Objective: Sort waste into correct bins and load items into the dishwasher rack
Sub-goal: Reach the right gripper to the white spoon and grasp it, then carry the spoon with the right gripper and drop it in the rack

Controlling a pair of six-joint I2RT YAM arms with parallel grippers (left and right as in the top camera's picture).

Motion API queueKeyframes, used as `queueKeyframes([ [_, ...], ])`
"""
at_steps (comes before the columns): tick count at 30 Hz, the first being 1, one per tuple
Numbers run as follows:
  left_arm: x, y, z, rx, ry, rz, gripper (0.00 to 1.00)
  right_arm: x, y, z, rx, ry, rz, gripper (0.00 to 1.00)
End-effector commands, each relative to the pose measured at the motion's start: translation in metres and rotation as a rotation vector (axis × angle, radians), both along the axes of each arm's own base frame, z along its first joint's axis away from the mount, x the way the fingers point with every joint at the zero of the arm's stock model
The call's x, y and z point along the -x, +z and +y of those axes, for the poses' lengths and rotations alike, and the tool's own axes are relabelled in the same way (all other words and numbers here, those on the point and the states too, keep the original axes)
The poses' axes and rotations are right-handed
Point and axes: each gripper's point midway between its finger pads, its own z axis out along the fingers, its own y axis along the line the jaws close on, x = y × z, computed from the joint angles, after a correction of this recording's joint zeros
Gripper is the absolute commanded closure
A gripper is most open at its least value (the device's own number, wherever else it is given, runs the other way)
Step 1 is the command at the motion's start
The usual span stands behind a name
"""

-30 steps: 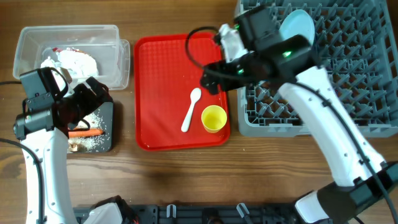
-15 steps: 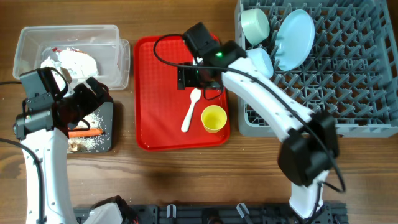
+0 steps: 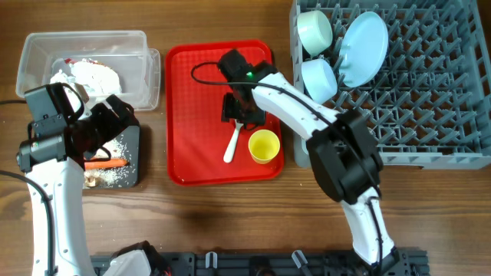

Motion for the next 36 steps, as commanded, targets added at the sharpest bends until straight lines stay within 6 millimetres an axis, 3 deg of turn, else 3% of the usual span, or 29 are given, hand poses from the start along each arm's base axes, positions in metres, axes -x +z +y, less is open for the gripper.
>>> queueKeyframes([
  [1,-0.002,0.004,-0.001,-0.002,-0.022,-0.015,0.0,0.0,-0.018,-0.002,0.025,-0.026,0.018,0.38],
  [3,-0.002,0.004,-0.001,-0.002,-0.022,-0.015,0.0,0.0,-0.02,-0.002,0.026,-0.026,0.019,0.42],
  [7,-0.002,0.004,-0.001,-0.002,-0.022,-0.015,0.0,0.001,-0.021,-0.002,0.025,-0.025,0.023,0.64],
  [16,-0.002,0.004,-0.001,-0.002,-0.022,-0.015,0.0,0.0,-0.02,0.0,0.016,-0.022,0.02,0.88],
  [21,-0.002,0.004,-0.001,-0.002,-0.022,-0.015,0.0,0.0,-0.02,0.0,0.017,-0.02,0.018,0.96],
  [24,-0.002,0.004,-0.001,-0.002,-0.022,-0.015,0.0,-0.004,-0.012,0.017,-0.069,0.097,-0.002,0.96],
  [26,-0.002,0.004,-0.001,-0.002,-0.022,-0.015,0.0,-0.01,0.009,0.028,-0.131,0.15,-0.026,0.96],
  [29,-0.002,0.004,-0.001,-0.002,-0.022,-0.015,0.0,-0.022,0.066,0.032,-0.187,0.196,-0.127,0.96],
  [30,-0.002,0.004,-0.001,-0.002,-0.022,-0.015,0.0,-0.024,0.097,0.026,-0.207,0.186,-0.164,0.96],
  [31,-0.002,0.004,-0.001,-0.002,-0.022,-0.015,0.0,-0.025,0.115,0.021,-0.218,0.179,-0.187,0.96],
  [33,-0.002,0.004,-0.001,-0.002,-0.022,-0.015,0.0,-0.027,0.156,0.0,-0.24,0.137,-0.237,0.96],
  [36,-0.002,0.004,-0.001,-0.002,-0.022,-0.015,0.0,-0.036,0.201,-0.063,-0.242,-0.016,-0.273,0.96],
])
